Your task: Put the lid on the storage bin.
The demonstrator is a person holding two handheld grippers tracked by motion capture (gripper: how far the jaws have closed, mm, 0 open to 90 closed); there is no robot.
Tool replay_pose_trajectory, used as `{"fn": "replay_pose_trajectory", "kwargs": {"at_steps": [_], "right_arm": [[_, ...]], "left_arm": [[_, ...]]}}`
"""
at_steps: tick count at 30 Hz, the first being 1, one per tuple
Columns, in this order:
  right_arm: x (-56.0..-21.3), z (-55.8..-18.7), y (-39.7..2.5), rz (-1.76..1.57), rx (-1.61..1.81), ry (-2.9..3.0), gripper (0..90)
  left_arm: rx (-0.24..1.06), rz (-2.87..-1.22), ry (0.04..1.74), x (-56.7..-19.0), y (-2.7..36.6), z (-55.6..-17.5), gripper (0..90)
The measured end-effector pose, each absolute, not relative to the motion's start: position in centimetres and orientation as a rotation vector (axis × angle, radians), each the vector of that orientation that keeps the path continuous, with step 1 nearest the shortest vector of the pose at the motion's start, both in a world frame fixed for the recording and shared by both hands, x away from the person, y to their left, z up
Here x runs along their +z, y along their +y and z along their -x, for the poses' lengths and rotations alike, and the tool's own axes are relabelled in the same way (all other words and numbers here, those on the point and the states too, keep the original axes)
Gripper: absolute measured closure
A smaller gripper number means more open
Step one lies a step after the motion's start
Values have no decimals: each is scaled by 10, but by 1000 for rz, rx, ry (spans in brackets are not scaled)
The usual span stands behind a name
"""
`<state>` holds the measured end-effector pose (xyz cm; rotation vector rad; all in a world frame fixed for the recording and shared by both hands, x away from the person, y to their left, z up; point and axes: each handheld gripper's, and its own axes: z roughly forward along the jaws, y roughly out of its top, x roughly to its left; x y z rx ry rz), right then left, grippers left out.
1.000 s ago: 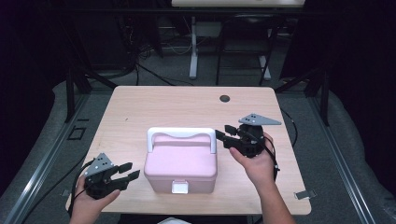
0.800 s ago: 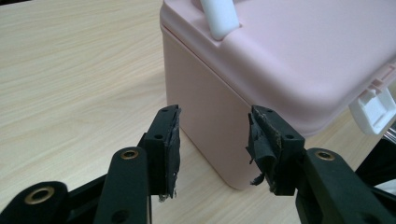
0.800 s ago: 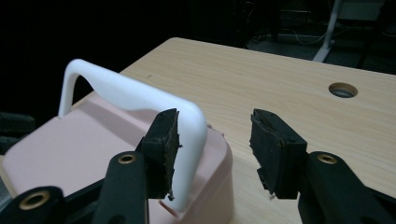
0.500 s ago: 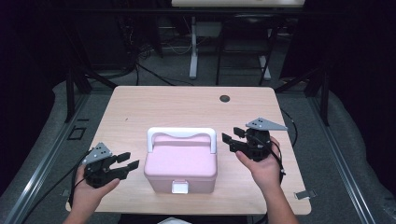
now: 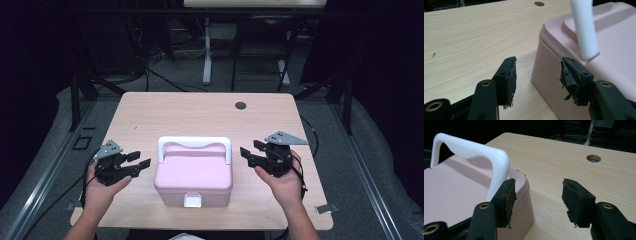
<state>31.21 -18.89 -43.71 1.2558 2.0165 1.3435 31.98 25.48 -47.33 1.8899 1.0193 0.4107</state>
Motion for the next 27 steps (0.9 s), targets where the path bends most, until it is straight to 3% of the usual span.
{"fn": "replay_pose_trajectory", "kwargs": {"at_steps": [10,27], "right_arm": [[-457,-313,-193,-1289,1280,2034,430],[-493,-312,-192,-1296,1186,2034,423]], "left_arm": [[400,-1856,1070,-484,256,-343,465],[413,-1888,1048,-502,261,-337,444]]}}
